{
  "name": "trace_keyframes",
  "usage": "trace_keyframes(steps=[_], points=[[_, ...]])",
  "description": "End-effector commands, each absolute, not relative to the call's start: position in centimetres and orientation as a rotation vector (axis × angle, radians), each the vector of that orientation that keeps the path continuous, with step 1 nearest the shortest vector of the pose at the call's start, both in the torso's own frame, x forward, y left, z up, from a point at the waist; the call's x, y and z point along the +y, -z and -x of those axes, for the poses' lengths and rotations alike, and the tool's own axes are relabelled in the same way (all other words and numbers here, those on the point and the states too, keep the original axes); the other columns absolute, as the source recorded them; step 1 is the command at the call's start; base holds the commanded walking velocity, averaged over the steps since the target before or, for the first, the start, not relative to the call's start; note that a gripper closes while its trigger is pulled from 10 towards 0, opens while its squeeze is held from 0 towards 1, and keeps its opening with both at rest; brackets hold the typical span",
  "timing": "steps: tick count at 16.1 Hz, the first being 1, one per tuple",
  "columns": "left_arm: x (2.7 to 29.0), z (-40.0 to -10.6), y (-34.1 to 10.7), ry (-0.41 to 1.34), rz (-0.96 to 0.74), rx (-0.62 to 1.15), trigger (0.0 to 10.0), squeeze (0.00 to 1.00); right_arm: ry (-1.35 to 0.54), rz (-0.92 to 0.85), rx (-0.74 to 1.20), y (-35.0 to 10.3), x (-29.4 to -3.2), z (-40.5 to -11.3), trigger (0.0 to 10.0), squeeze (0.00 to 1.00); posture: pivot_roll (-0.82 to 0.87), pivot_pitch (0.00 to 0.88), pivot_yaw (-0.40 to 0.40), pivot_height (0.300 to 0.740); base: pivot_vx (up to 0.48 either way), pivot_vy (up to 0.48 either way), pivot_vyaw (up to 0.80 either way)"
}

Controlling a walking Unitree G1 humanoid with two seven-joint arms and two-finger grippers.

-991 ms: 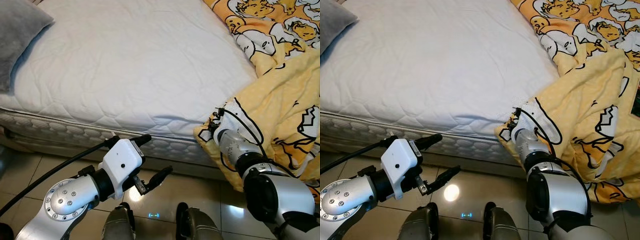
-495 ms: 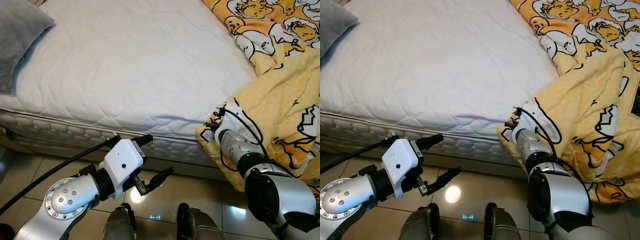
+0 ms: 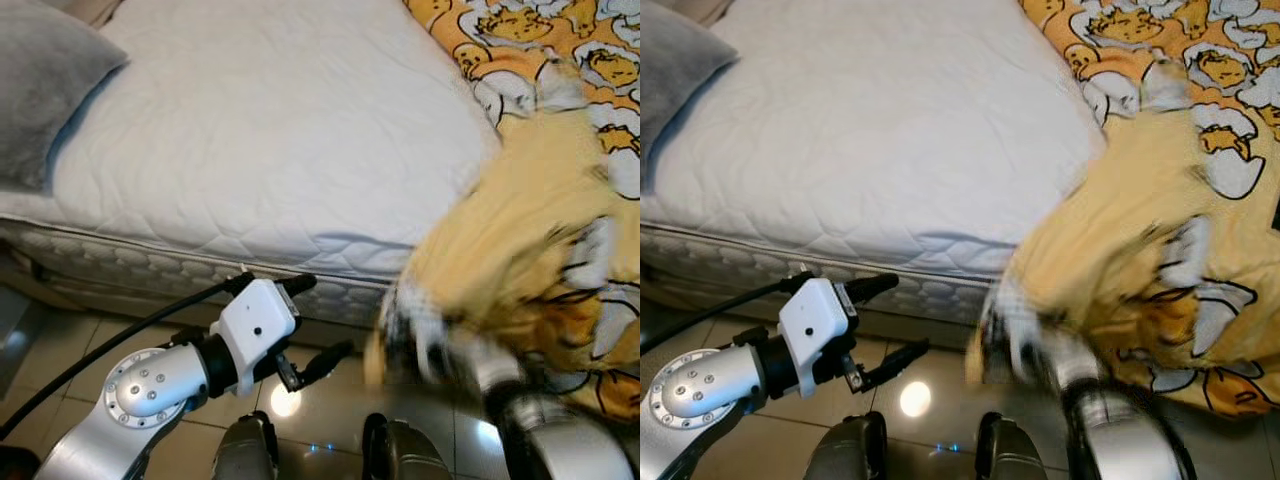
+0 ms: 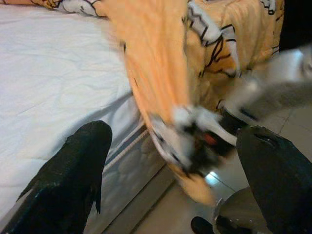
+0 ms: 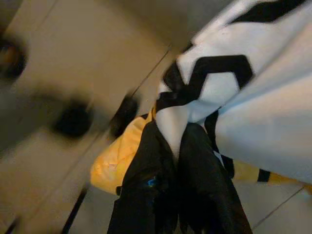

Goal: Clean up the room

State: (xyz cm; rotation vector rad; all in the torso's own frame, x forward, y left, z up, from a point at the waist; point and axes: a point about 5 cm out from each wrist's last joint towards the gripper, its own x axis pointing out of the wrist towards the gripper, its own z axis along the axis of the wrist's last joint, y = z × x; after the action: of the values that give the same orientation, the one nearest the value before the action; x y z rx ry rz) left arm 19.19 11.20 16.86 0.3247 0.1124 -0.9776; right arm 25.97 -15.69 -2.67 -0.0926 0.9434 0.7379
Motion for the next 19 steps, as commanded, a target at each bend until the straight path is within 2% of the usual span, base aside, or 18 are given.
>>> trace_keyframes(steps=[1,3,5,6,7,8,12,15,17,19], points=[[10.9,-19.0,-16.6,1.010,-0.323,0.120,10.0,0.00,-0.847,0.119,1.016,3.5,-16.0,-24.2,0.0,0.00,0.15,0.184,0.020,0.740,0.000,0.000,0.00],[10.7,-18.9,-16.5,1.026,-0.322,0.123,10.0,0.00,-0.954,0.175,1.102,4.7,-16.6,-21.8,0.0,0.00,0.15,0.188,0.020,0.740,0.000,0.000,0.00],[10.6,-18.6,-16.3,1.047,-0.323,0.134,10.0,0.00,-0.999,0.241,1.075,5.0,-16.2,-21.1,0.0,0.00,0.15,0.183,0.015,0.740,0.000,0.000,0.00],[10.6,-18.6,-16.2,1.048,-0.324,0.135,10.0,0.00,-0.993,0.250,1.059,5.0,-16.1,-21.2,3.1,0.00,0.15,0.183,0.015,0.740,0.000,0.000,0.00],[10.6,-18.6,-16.2,1.048,-0.326,0.136,10.0,0.00,-0.981,0.260,1.045,5.0,-16.0,-21.3,10.0,0.18,0.15,0.183,0.014,0.740,0.000,0.000,0.00],[10.7,-18.6,-16.2,1.042,-0.331,0.135,10.0,0.00,-0.918,0.244,0.978,4.5,-15.6,-22.3,10.0,1.00,0.16,0.179,0.011,0.740,0.000,0.000,0.00],[10.9,-18.9,-16.2,1.028,-0.340,0.123,10.0,0.00,-0.857,0.147,0.740,1.6,-13.6,-25.5,10.0,1.00,0.15,0.173,0.011,0.740,0.000,0.000,0.00],[11.0,-18.9,-16.2,1.032,-0.342,0.123,10.0,0.00,-0.927,0.060,0.603,-1.2,-11.5,-27.1,10.0,1.00,0.15,0.168,0.010,0.740,0.000,0.000,0.00],[10.9,-18.8,-16.1,1.035,-0.343,0.122,10.0,0.00,-0.964,0.106,0.568,-2.2,-10.7,-27.6,10.0,1.00,0.16,0.170,0.010,0.740,0.000,0.000,0.00],[10.9,-18.9,-16.1,1.031,-0.346,0.120,10.0,0.00,-0.892,0.109,0.533,-2.8,-10.6,-28.7,10.0,1.00,0.16,0.171,0.010,0.740,0.000,0.000,0.00]])
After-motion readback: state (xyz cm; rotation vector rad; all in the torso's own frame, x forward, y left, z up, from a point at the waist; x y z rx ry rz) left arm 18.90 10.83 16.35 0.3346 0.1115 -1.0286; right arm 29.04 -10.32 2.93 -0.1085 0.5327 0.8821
